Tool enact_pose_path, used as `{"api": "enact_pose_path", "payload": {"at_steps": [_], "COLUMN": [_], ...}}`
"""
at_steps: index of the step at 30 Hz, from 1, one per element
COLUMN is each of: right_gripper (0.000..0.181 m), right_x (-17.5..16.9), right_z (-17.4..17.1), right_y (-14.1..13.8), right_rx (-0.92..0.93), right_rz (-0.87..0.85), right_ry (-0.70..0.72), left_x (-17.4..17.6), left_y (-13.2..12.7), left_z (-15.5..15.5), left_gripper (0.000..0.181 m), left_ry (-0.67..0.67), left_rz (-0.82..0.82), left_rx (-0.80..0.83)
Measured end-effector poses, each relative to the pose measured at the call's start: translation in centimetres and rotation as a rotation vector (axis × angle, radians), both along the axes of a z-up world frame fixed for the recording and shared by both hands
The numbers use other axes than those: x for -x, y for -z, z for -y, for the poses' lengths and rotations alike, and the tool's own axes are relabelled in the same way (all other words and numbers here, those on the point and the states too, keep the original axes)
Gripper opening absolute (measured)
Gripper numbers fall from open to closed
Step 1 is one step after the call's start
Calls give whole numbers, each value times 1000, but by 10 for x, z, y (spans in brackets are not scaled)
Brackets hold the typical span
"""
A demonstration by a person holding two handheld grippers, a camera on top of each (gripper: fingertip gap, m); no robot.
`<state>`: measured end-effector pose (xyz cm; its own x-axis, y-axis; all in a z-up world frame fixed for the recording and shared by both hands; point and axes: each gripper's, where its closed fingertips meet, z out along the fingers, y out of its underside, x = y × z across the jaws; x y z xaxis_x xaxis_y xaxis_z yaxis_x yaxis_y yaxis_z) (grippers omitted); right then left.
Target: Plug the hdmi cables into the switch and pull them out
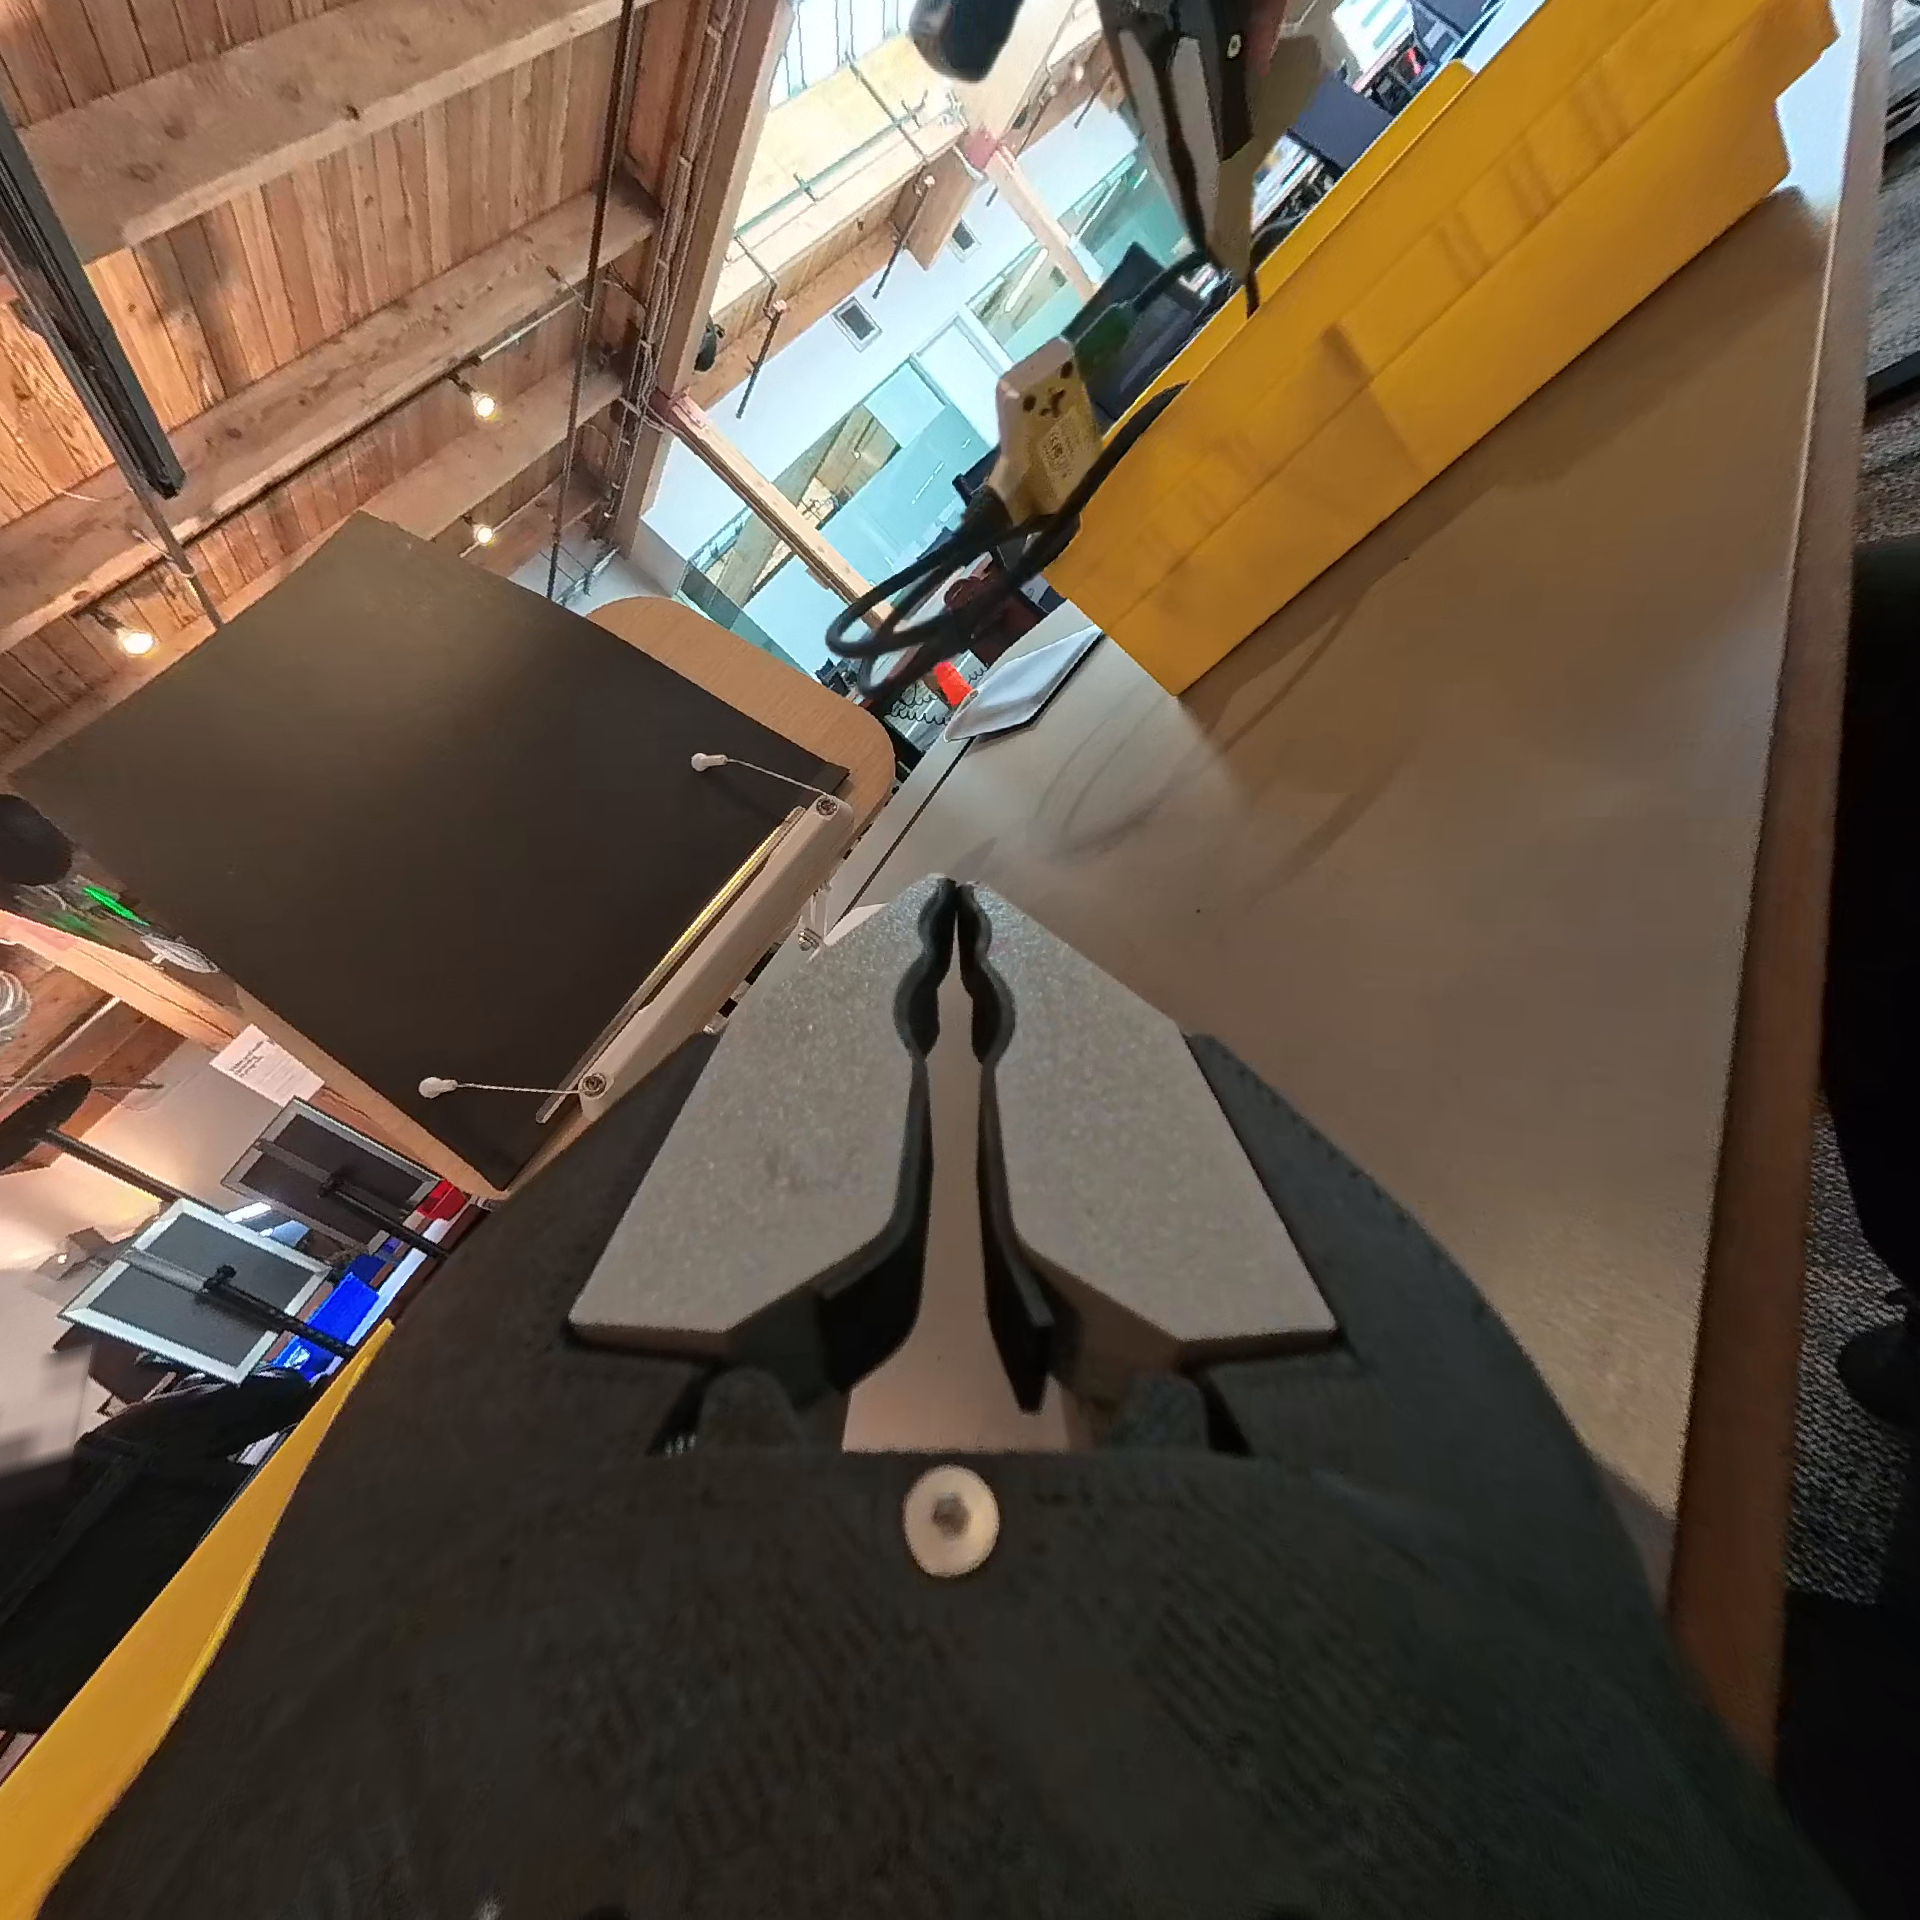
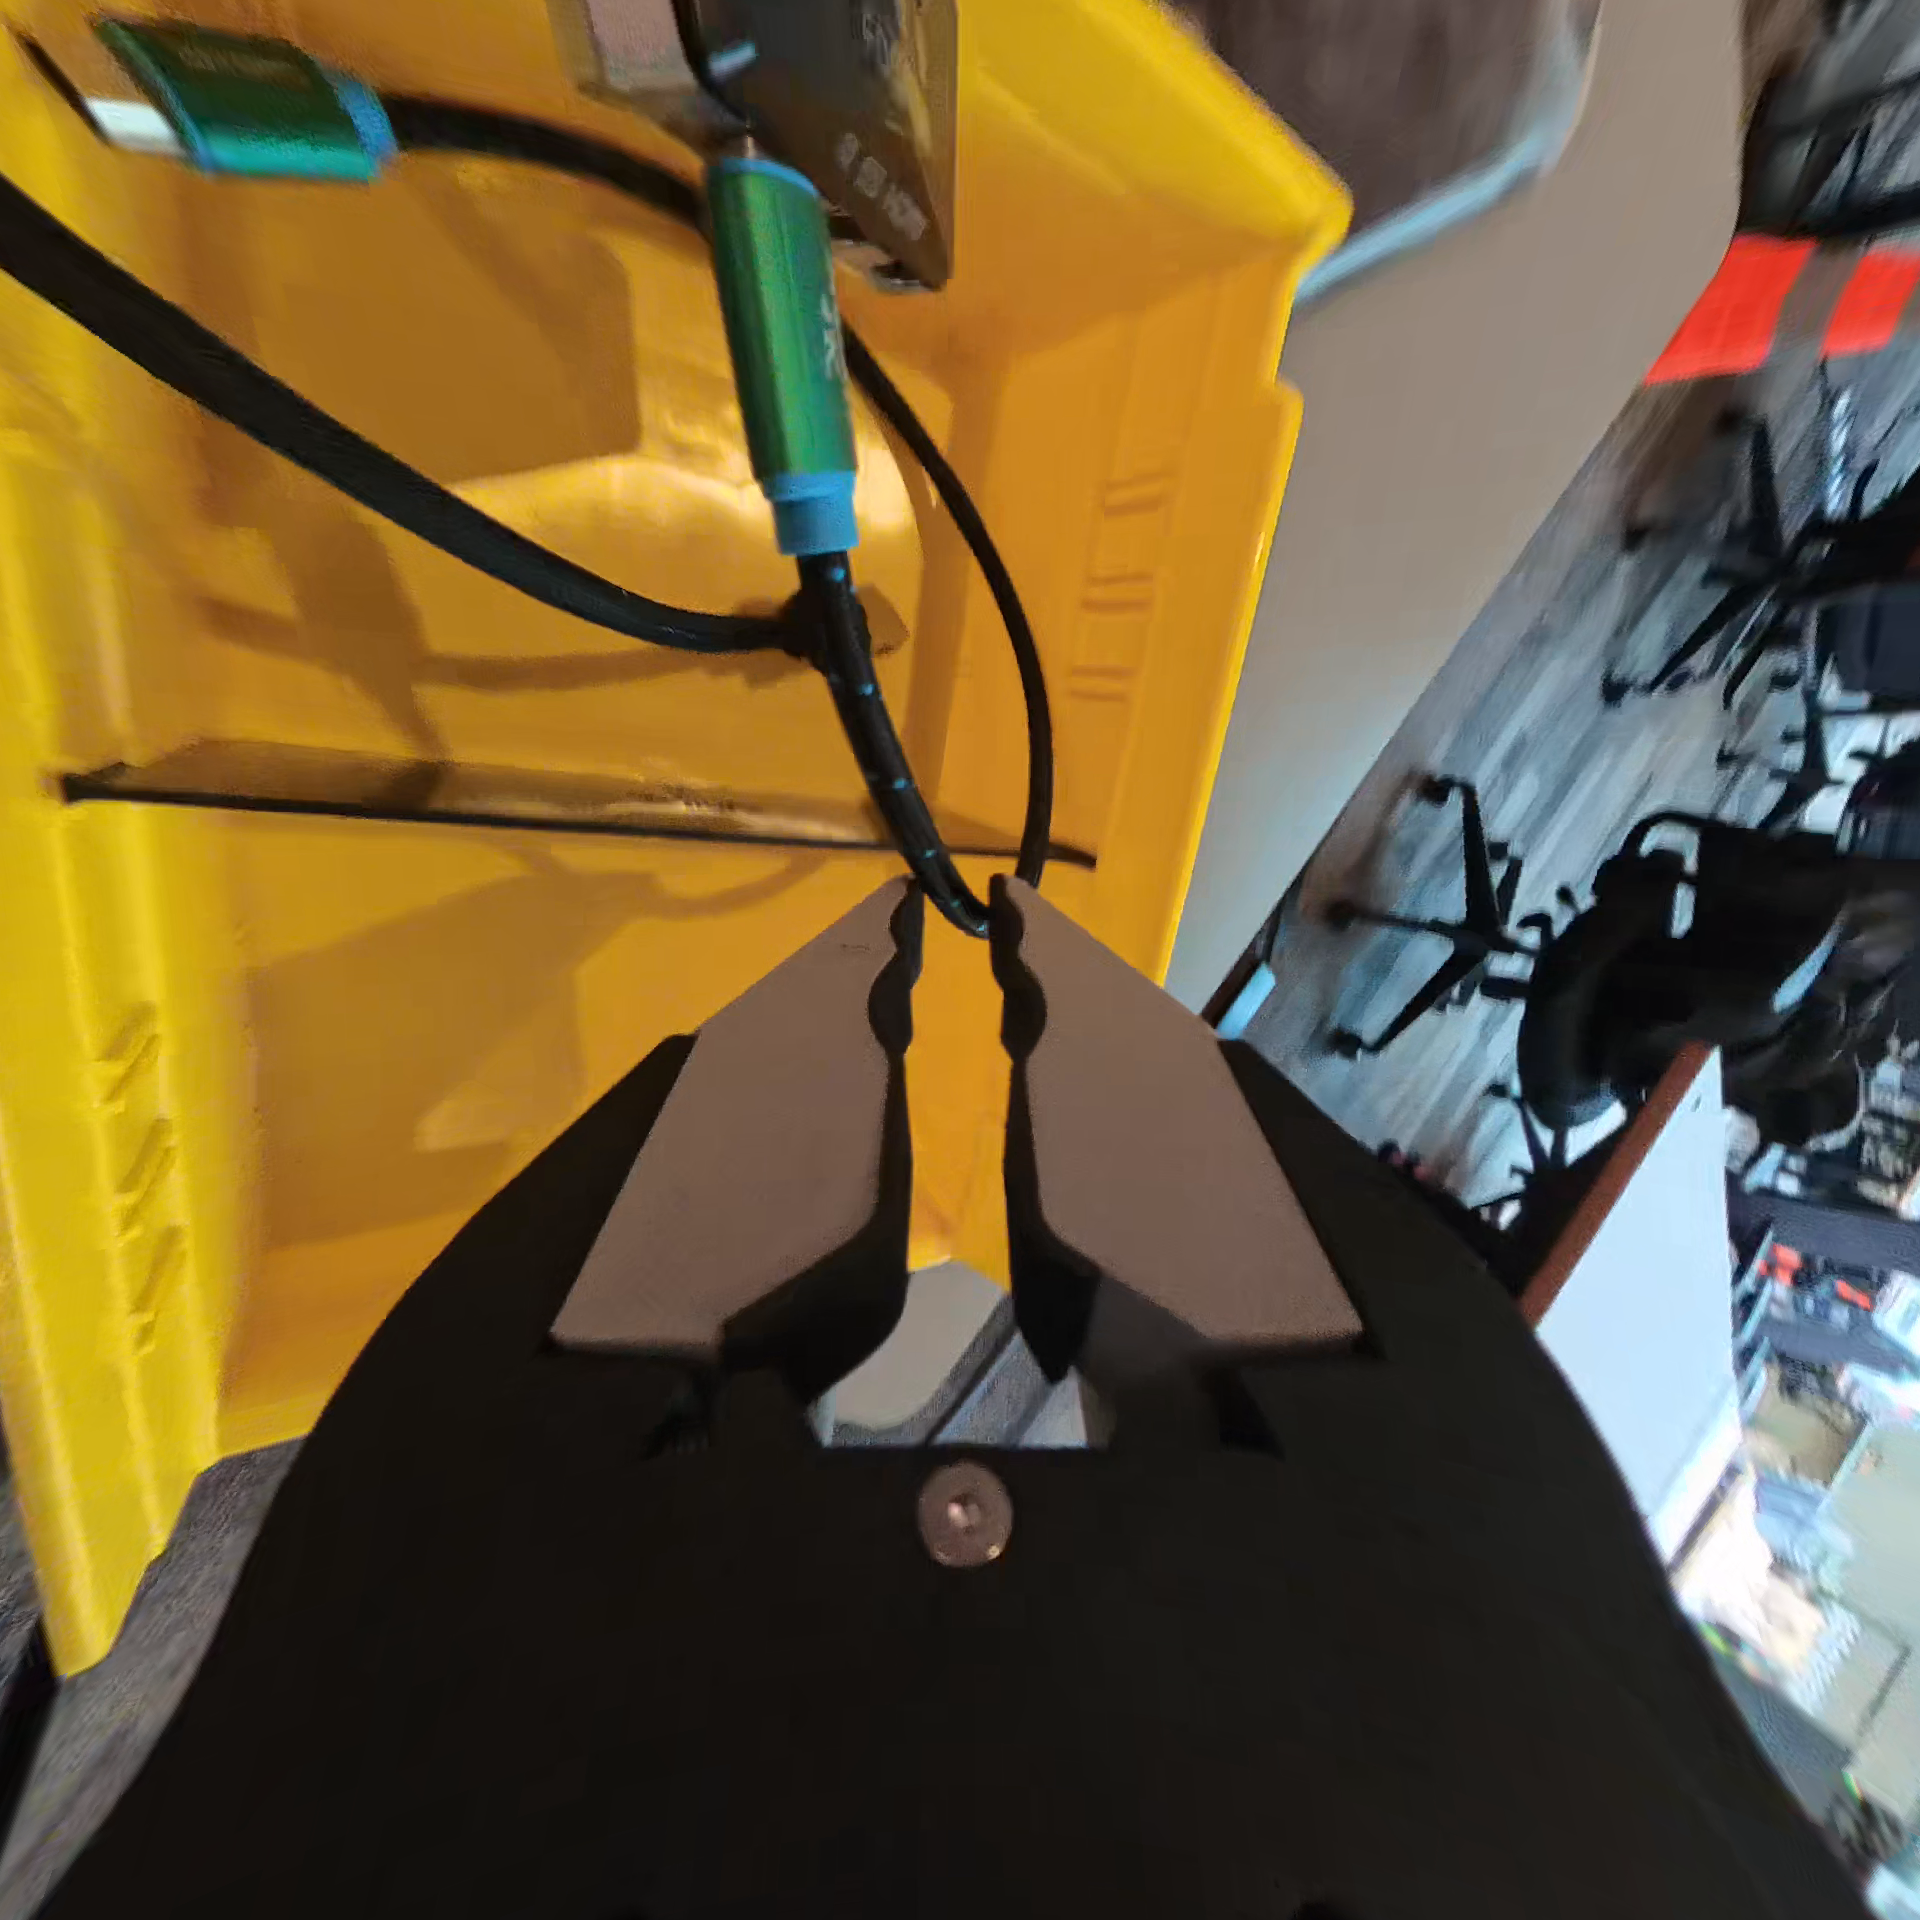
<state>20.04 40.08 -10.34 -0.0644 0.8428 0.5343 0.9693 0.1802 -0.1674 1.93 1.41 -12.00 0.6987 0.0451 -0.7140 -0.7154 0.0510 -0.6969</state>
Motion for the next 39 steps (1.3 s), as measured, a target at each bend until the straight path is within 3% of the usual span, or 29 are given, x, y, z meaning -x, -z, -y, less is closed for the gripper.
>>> {"api": "enact_pose_path", "payload": {"at_steps": [4,14,16,18,20,26,34,39], "right_gripper": [8,13,13,12,10,7,4,16], "right_x": [20,39,50,66,75,62,63,62], "right_z": [-1,-5,-1,-5,-5,-17,-15,-14], "right_y": [-9,11,6,-6,-13,17,51,38], "right_rx": [46,215,307,407,495,220,309,196], "right_rz": [-109,70,7,-162,-275,-73,64,75], "right_ry": [-75,78,185,296,325,91,205,162], "left_x": [0,-1,-1,-1,-1,-4,-2,-1], "left_y": [0,0,0,0,0,0,0,0], "left_z": [0,0,0,1,1,1,1,1], "left_gripper": [0,0,0,0,0,0,0,0], "left_ry": [2,8,9,10,12,26,10,11], "left_rz": [1,2,3,4,4,5,-1,2], "left_rx": [1,1,0,0,1,1,3,5]}}
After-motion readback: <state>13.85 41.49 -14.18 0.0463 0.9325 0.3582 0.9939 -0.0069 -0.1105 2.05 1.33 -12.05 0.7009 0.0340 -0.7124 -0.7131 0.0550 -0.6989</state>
